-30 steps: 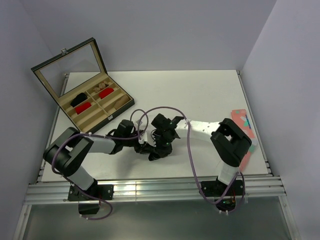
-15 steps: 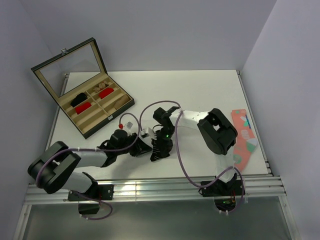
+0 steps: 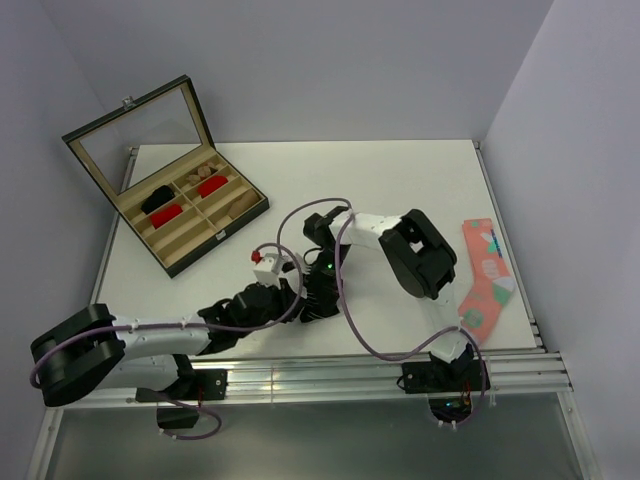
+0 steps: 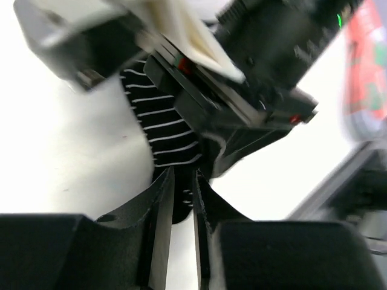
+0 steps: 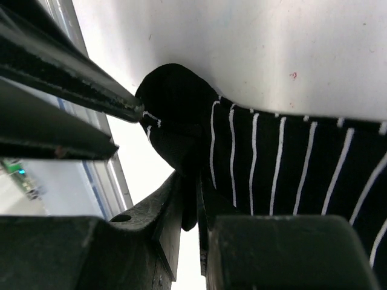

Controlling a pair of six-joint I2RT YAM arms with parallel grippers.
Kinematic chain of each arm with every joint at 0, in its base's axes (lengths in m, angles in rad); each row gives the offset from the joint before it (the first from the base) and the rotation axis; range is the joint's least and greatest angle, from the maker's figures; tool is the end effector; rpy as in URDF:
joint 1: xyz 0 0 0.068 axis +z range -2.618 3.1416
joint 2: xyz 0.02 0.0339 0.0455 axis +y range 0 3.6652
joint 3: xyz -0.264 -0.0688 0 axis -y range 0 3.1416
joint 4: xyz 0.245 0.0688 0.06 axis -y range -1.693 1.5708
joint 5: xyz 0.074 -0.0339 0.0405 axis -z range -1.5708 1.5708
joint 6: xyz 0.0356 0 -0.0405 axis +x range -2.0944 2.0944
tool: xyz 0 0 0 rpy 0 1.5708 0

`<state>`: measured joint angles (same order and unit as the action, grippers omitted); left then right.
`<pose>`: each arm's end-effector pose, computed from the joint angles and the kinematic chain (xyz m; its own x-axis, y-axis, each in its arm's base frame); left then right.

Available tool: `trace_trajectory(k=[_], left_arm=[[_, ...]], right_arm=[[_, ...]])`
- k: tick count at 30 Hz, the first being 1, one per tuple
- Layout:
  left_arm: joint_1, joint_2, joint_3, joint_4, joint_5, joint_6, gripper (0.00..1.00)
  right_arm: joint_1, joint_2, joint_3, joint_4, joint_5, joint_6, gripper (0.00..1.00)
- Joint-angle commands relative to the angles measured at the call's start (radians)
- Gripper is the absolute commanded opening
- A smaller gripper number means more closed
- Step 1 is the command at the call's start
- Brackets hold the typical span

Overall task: Roll the socks
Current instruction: Roll the sock at the center of the board.

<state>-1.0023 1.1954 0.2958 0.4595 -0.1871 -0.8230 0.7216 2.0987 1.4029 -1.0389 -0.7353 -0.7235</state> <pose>0.1246 -0.1828 0.1581 -0.6966 -0.2477 -0.6733 0.3333 0.7194 -0.6094 0.2568 0.2578 0.1315 -0.2852 -0.9049 -0.3158 -0.7959 0.0400 0.6041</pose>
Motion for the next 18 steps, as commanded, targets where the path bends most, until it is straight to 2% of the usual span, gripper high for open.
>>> trace_trajectory(k=[1,8,18], left_arm=[[-0.108,0.016,0.028,-0.003,-0.219,0.165,0.23],[-0.223,0.062,0.009,0.077,-0.330,0.272,0.25],[-0.234,0.093,0.017,0.159,-0.243,0.427,0.28]], right_arm=[[-0.010,0.058,0.041,-0.052,-0.006,-0.005,0.18],[-0.019,0.106,0.077,-0.090,0.001,0.006,0.17],[-0.044,0.139,0.093,-0.116,0.010,-0.005,0.17]])
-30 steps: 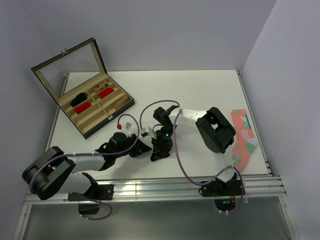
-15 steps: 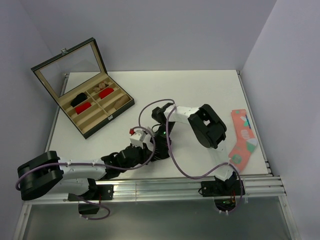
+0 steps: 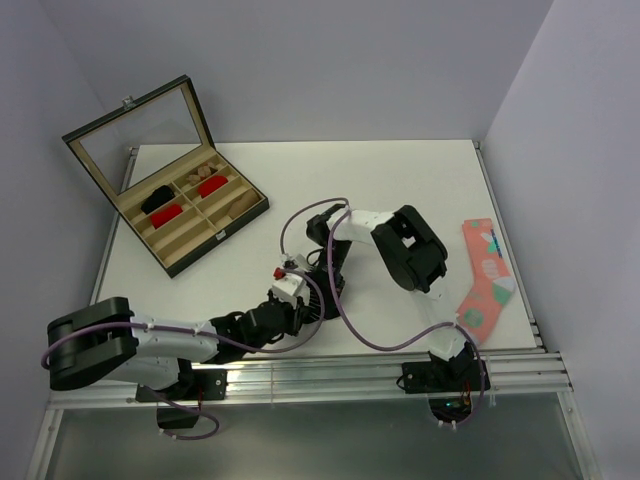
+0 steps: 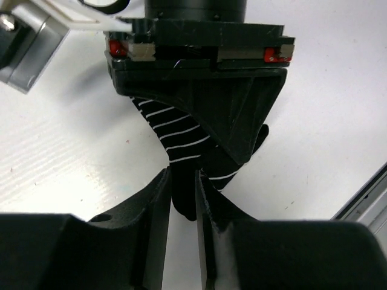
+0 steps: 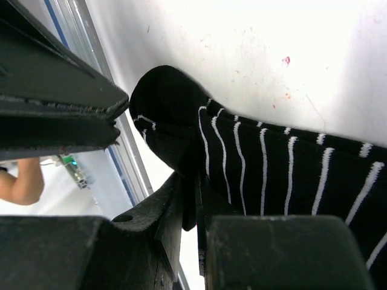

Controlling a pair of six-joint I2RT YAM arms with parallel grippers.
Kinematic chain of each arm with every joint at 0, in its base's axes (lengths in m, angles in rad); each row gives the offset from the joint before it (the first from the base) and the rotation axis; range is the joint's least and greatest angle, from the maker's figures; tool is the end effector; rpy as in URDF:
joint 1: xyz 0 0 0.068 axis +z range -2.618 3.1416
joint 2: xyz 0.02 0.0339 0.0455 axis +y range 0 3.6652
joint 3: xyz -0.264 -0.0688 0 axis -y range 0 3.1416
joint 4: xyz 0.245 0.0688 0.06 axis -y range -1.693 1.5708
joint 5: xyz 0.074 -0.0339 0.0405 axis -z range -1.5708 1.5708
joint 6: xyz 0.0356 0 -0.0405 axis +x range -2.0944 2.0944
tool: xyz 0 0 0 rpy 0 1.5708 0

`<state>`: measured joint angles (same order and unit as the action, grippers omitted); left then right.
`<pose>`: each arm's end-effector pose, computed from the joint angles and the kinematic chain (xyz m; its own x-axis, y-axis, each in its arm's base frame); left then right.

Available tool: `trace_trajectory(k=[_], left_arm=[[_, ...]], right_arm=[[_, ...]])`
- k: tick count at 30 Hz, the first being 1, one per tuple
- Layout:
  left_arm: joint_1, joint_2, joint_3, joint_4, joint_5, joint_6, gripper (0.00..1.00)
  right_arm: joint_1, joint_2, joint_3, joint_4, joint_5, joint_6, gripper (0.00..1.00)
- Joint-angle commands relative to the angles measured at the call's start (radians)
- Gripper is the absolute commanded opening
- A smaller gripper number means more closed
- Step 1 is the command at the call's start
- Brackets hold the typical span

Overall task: Roll the socks
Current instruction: Roll the sock at the center of the board.

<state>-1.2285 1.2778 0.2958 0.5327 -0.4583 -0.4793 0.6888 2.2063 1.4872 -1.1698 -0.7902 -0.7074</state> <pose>0.0904 -0.2068 0.1498 -0.4573 0.0511 -0.8879 0.5637 0.7889 -0.2449 0.2692 0.2544 0.1156 -0.3781 -0.9037 -0.2008 -0.6861 0.1279 0.7162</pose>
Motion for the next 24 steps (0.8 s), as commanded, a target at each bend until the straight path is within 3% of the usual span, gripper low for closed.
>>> trace_trajectory(k=[1,10,24], left_arm=[[-0.006,0.018,0.020,0.088,0.039,0.090,0.29],[0.004,0.100,0.066,0.119,0.217,0.125,0.32],[0.081,0.156,0.103,0.115,0.288,0.116,0.32]], right_arm=[[-0.014,0.035,0.010,0.015,0.066,-0.021,0.17],[-0.023,0.052,0.018,0.007,0.062,-0.024,0.17],[-0.023,0.043,0.002,0.016,0.065,-0.020,0.17]])
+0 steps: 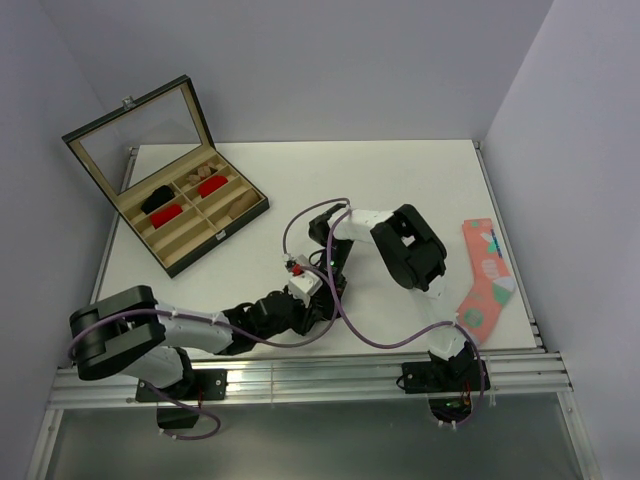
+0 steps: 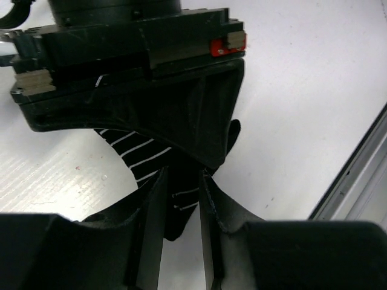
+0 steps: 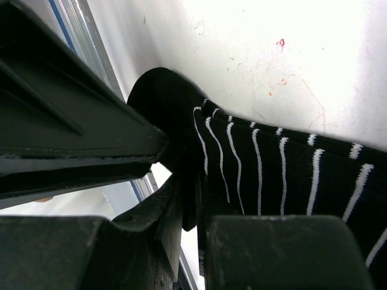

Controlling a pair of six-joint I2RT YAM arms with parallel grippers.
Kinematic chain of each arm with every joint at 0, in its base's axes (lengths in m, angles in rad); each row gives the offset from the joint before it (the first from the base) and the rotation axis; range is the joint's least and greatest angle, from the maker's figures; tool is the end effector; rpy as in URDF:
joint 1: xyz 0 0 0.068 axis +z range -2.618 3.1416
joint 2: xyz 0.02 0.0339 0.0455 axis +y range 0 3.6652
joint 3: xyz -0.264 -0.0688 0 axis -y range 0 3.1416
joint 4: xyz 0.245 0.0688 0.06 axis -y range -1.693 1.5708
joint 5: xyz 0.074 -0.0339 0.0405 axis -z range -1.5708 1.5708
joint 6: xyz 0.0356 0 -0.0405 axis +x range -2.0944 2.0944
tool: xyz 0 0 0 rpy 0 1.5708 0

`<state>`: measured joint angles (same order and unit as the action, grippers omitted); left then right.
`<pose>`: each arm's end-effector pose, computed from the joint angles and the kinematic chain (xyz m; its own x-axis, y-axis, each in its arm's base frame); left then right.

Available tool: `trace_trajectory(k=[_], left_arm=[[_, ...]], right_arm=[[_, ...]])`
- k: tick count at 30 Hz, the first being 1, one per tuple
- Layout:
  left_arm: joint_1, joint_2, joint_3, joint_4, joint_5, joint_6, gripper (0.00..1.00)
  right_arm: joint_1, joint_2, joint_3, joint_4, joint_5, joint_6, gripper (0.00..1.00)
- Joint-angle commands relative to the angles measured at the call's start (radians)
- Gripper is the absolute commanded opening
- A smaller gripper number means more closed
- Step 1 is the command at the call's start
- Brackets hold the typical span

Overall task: Roll the socks
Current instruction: Roll the sock at the center of the board.

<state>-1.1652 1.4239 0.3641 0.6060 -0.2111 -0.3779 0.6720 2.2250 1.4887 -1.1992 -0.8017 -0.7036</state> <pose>0.1060 -0.2280 0.1426 -0.4649 0.1682 -0.8693 0.7022 0.6681 -0.2462 0.2715 0.2487 0.1107 -0.4071 -0.8988 -0.1623 -0.6502 0.1604 0.7426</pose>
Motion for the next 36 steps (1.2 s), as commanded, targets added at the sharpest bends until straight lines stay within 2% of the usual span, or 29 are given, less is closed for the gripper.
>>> trace_trajectory(k=[1,10,13,14,17,25,32,36], left_arm=[[0.019,0.015,0.036,0.041,0.045,0.014,0.32],[0.033,0.087,0.056,0.032,0.059,-0.029,0.30],[0.033,0.115,0.076,-0.007,0.042,-0.068,0.21],[0.033,0.131,0.090,-0.023,0.041,-0.093,0.12],[0.032,0.158,0.116,-0.087,0.029,-0.151,0.00],[0.029,0.213,0.237,-0.383,0.010,-0.331,0.00],[0.021,0.195,0.286,-0.561,0.001,-0.434,0.00],[0.022,0.190,0.334,-0.650,0.033,-0.463,0.00]], right_arm=[[-0.008,0.024,0.001,0.046,0.078,-0.025,0.17],[-0.009,0.012,-0.007,0.049,0.082,-0.022,0.17],[-0.011,0.001,-0.016,0.061,0.082,-0.016,0.17],[-0.011,-0.007,-0.022,0.067,0.084,-0.013,0.17],[-0.012,-0.033,-0.048,0.105,0.093,0.010,0.19],[-0.044,-0.174,-0.131,0.282,0.145,0.134,0.38],[-0.161,-0.269,-0.143,0.395,0.194,0.274,0.42],[-0.248,-0.301,-0.142,0.411,0.173,0.294,0.42]])
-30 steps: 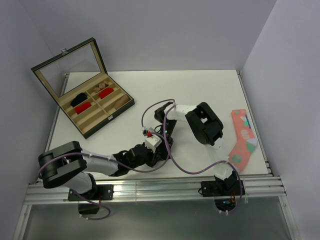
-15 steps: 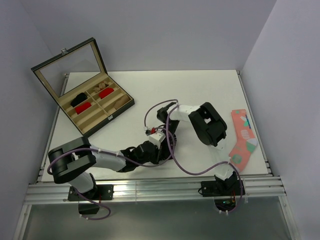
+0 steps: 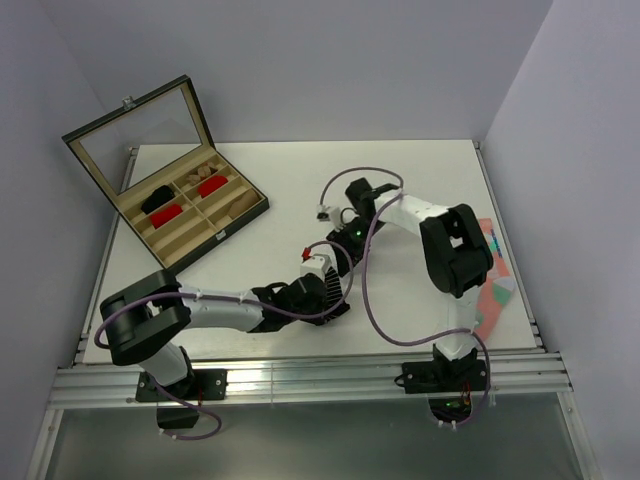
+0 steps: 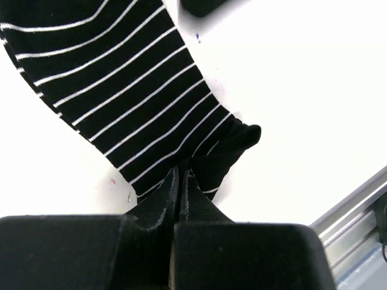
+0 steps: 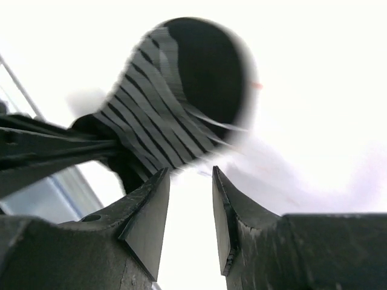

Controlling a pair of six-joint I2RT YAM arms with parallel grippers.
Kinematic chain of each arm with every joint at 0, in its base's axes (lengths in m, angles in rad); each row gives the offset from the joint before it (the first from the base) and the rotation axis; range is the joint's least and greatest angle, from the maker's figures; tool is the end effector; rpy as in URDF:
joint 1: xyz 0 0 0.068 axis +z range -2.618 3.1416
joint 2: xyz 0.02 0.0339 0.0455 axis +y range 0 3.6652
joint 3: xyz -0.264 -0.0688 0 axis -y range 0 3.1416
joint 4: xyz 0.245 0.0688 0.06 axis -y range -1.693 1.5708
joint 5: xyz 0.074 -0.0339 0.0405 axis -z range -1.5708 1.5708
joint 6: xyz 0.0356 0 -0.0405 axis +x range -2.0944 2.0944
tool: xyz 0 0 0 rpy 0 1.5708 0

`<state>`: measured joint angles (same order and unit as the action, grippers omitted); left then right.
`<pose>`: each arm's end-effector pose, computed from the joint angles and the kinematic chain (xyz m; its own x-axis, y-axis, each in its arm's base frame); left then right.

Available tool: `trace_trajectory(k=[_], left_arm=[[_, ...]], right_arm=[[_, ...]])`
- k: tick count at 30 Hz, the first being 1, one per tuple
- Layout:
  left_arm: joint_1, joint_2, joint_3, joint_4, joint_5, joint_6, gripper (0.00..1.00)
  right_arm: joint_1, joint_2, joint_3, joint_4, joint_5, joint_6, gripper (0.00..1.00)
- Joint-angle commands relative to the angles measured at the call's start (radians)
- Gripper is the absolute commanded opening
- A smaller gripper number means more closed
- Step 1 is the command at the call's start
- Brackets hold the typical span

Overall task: Roll the socks
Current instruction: Roll the sock at the center of the board.

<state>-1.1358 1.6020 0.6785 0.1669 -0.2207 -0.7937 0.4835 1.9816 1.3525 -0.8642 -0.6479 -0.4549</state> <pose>0.1347 -0.2714 0.1435 -0.7859 0.0404 -0.6170 0.3672 0.8334 -0.4131 0.3147 0.1895 0.1578 -0.6119 -0.7170 -0.3339 -0.7580 0.4110 0.5065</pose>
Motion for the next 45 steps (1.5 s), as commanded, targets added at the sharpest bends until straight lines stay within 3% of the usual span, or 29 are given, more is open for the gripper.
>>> trace_trajectory(k=[1,8,20,22,29,45], left_arm=[[-0.007,0.013,0.029,-0.231,0.047,-0.045,0.00],[0.019,0.026,0.093,-0.325,0.170,-0.076,0.00],[0.225,0.111,0.053,-0.262,0.662,-0.205,0.00],[0.245,0.142,0.050,-0.253,0.704,-0.226,0.00],[0.306,0.213,0.075,-0.303,0.823,-0.240,0.00],[0.369,0.285,0.154,-0.394,0.857,-0.233,0.00]], right_arm=[[-0.077,-0.069,-0.009,0.076,0.008,0.042,0.42],[-0.190,-0.181,-0.091,0.117,-0.029,-0.013,0.40],[-0.186,-0.498,-0.344,0.209,-0.029,-0.251,0.38],[-0.152,-0.579,-0.421,0.261,0.031,-0.280,0.38],[0.171,-0.814,-0.647,0.456,0.186,-0.307,0.39],[0.501,-0.767,-0.697,0.508,0.220,-0.304,0.39]])
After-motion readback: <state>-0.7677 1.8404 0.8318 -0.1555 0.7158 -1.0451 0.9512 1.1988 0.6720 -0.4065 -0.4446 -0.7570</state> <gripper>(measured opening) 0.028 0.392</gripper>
